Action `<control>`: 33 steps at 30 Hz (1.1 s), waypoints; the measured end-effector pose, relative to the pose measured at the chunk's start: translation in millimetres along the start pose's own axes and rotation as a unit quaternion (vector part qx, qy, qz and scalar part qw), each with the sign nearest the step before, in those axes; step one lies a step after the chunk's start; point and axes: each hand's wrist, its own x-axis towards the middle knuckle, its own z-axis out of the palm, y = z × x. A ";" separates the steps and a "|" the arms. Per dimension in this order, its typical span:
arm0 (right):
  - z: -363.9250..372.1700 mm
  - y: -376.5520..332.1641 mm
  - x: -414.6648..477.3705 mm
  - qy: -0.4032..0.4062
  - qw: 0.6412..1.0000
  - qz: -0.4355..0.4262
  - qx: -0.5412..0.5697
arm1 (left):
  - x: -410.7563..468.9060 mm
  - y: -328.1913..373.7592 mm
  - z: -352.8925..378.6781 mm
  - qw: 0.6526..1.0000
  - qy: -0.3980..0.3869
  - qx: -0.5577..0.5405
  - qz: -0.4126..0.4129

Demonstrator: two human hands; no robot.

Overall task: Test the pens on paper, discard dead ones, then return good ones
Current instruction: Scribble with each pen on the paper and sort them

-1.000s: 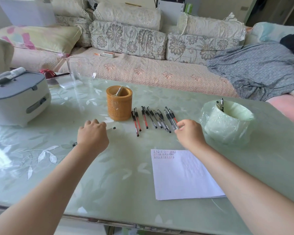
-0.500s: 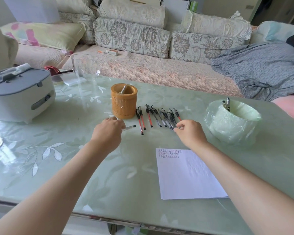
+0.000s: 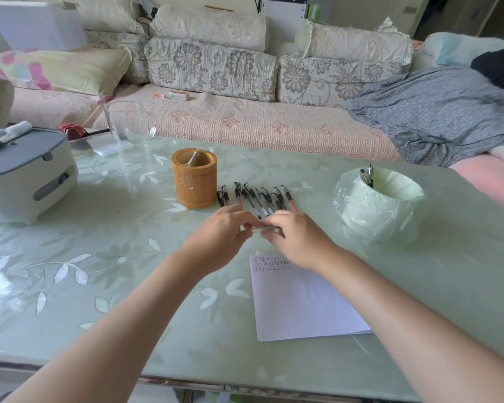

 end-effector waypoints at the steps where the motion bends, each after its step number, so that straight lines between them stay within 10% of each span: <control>1: -2.6 2.7 -2.3 -0.002 1.000 0.005 0.011 | 1.4 2.7 1.8 1.000 -0.006 -0.002 -0.003; 13: -21.2 47.1 -36.1 0.013 0.996 0.065 -0.065 | 11.8 13.9 13.5 0.988 -0.093 0.074 -0.104; 33: -15.2 33.1 -40.3 -0.078 0.997 0.013 0.004 | 8.9 30.8 30.7 0.999 -0.048 0.008 -0.005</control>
